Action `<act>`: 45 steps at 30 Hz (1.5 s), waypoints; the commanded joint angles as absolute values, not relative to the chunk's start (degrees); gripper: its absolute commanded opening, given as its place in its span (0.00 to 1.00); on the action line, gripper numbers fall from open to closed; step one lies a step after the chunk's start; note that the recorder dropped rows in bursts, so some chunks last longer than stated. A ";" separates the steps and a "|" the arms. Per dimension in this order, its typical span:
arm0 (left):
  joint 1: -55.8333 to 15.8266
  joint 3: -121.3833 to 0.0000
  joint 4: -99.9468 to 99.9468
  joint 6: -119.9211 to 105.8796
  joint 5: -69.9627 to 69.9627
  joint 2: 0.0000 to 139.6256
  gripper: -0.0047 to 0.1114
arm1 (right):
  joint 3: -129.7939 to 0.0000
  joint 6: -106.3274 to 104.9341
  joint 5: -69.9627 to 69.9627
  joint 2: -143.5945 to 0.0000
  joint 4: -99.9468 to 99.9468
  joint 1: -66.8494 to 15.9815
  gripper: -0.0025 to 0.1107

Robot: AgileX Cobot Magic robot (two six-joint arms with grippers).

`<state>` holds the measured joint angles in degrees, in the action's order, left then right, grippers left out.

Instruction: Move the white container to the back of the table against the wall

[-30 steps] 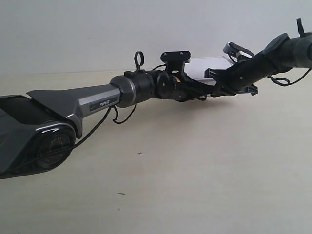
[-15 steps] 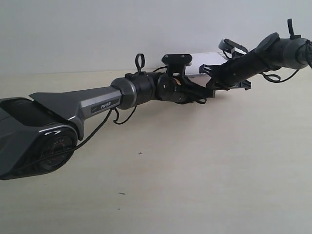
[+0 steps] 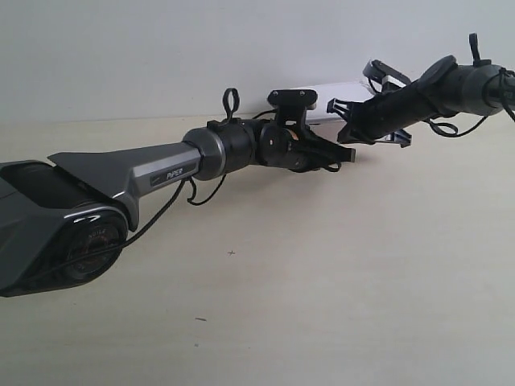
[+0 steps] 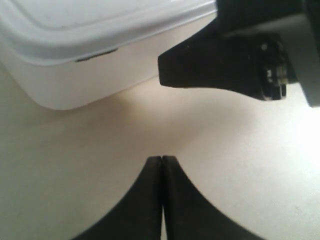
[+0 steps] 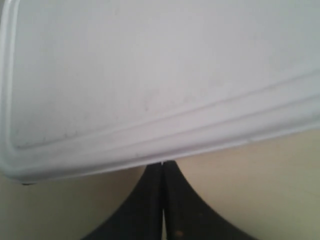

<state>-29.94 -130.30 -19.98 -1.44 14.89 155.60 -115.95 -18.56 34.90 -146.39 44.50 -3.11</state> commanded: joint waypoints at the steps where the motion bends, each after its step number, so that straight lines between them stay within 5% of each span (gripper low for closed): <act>1: -29.62 -130.77 -19.66 -1.69 15.21 155.52 0.04 | -116.56 -15.59 31.88 -146.73 46.69 -3.32 0.02; 25: -29.62 -130.77 -19.66 -2.99 22.49 154.92 0.04 | -116.56 -8.92 40.45 -144.52 40.65 -3.32 0.02; 45: -35.57 -127.02 -19.74 -4.30 39.21 136.39 0.04 | -110.58 -3.53 61.99 -121.04 19.39 -3.20 0.02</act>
